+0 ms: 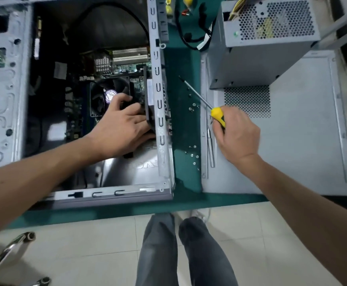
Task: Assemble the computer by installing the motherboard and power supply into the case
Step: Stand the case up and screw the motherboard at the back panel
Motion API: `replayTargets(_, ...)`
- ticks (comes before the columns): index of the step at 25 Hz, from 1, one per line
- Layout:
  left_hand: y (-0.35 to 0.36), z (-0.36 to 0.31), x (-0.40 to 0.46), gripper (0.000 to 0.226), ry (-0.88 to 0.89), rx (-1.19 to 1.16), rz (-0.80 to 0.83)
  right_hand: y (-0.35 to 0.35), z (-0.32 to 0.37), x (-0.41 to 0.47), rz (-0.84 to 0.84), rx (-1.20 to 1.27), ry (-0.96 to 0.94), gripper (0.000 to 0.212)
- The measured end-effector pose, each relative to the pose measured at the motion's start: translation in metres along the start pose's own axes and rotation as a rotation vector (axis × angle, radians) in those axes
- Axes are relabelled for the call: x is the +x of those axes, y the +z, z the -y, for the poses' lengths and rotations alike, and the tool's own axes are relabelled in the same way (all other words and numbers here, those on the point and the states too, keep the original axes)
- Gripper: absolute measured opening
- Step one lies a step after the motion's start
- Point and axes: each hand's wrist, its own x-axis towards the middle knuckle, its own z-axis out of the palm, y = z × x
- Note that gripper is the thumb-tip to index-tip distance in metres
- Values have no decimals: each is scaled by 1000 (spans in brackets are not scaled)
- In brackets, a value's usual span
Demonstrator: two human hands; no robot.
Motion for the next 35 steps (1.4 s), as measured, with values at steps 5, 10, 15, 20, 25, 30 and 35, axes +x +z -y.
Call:
replayTargets(5, 4, 3, 0, 60, 12, 51, -15, 4, -3, -1, -54, -38, -53, 21)
replayTargets(10, 6, -2, 8, 50, 2, 32, -64, 3, -6, -2, -53, -61, -63, 20)
replayTargets(15, 9, -1, -1, 48, -54, 62, -15, 3, -3, -3, -40, -72, -58, 19)
replayTargets(20, 6, -3, 4, 39, -92, -27, -52, 4, -4, -4, -44, -76, -68, 18)
replayTargets(25, 9, 0, 0, 42, -86, -10, -38, 4, -5, -3, -61, -79, -75, 19)
replayTargets(30, 7, -4, 4, 43, -67, -2, -58, 4, -3, -4, -58, -83, -69, 18)
replayTargets(35, 10, -2, 3, 30, -111, -97, -86, 4, -1, -3, -43, -79, -65, 19)
